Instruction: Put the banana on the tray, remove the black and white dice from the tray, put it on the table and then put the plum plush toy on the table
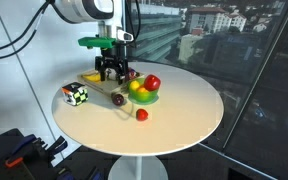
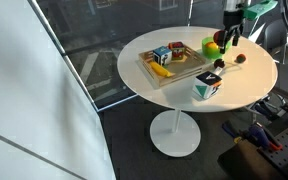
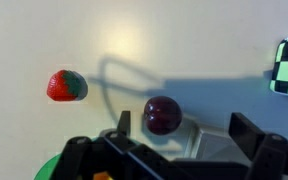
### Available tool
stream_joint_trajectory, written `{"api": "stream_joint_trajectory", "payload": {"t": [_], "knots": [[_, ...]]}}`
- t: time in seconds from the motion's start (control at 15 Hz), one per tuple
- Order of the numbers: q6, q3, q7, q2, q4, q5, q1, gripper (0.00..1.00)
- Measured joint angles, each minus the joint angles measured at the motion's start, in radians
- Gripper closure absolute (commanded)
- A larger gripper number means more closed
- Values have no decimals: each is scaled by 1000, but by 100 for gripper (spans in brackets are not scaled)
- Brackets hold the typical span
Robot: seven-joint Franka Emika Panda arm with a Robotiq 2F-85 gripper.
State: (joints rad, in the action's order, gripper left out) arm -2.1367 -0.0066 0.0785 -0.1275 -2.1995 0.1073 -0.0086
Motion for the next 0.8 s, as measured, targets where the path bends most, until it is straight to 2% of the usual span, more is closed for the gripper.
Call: {"api": "stream_joint_trajectory", "payload": {"t": [0.33,0.8], "knots": [[116,5,1,64,0,0,13,0],[278,14,15,165,0,-55,21,0]]}}
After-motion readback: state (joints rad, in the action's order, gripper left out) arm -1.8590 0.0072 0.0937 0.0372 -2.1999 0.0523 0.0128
